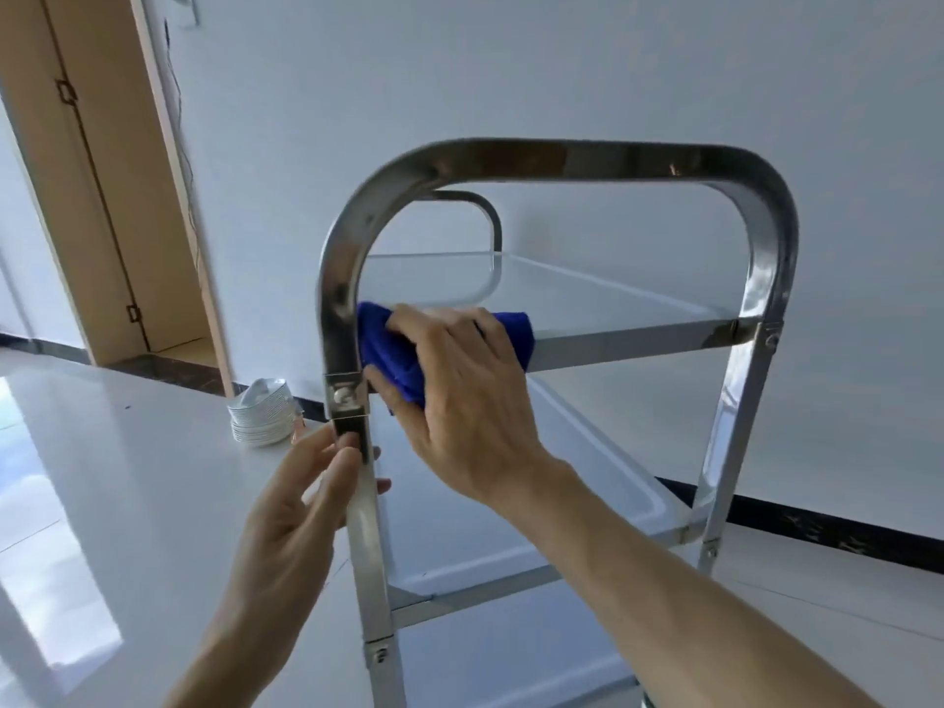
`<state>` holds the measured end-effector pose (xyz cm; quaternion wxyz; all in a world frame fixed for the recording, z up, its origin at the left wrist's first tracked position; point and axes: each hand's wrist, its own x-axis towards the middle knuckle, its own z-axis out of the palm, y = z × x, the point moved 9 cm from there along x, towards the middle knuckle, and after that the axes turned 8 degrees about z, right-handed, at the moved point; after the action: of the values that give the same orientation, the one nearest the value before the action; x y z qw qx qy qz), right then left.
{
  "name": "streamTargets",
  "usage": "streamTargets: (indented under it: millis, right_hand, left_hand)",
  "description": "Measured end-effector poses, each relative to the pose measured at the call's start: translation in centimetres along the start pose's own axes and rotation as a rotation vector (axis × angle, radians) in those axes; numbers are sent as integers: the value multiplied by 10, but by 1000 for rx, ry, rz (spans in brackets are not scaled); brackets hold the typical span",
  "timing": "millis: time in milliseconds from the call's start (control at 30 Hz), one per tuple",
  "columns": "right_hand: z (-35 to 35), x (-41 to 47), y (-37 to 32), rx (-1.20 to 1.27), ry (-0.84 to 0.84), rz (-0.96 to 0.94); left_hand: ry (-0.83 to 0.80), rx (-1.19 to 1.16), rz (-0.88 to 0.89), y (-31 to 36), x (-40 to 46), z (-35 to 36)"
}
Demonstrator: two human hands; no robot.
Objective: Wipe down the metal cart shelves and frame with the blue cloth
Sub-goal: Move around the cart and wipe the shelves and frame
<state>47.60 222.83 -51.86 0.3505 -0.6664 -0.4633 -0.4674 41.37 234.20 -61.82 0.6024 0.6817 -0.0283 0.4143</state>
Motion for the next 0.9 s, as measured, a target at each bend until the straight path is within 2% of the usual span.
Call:
streamTargets:
  millis: [133, 200, 300, 367, 467, 567, 733, 833, 900]
  right_hand:
    - [-8, 3, 19, -99, -38, -166]
    - [-26, 2, 64, -119, -48, -89]
    - [-71, -13, 152, -179, -11, 151]
    - [-88, -21, 179, -206, 42, 252]
    - [-78, -18, 163, -272, 160, 289]
    - [-45, -10, 106, -214, 194, 193]
    - [22, 3, 21, -184, 51, 9]
    - [31, 7, 15, -186, -22, -105]
    - [16, 7, 28, -166, -8, -139]
  left_hand:
    - [95, -16, -11, -11, 5, -21]
    - [111, -24, -15, -16, 8, -28]
    - [107, -16, -29, -21, 14, -35]
    - [76, 5, -45, -24, 15, -36]
    - [48, 16, -50, -24, 14, -33]
    - [71, 11, -40, -26, 15, -36]
    - [116, 33, -29, -31, 18, -46]
    - [135, 87, -18, -33, 21, -58]
    - [135, 108, -26, -36, 23, -65]
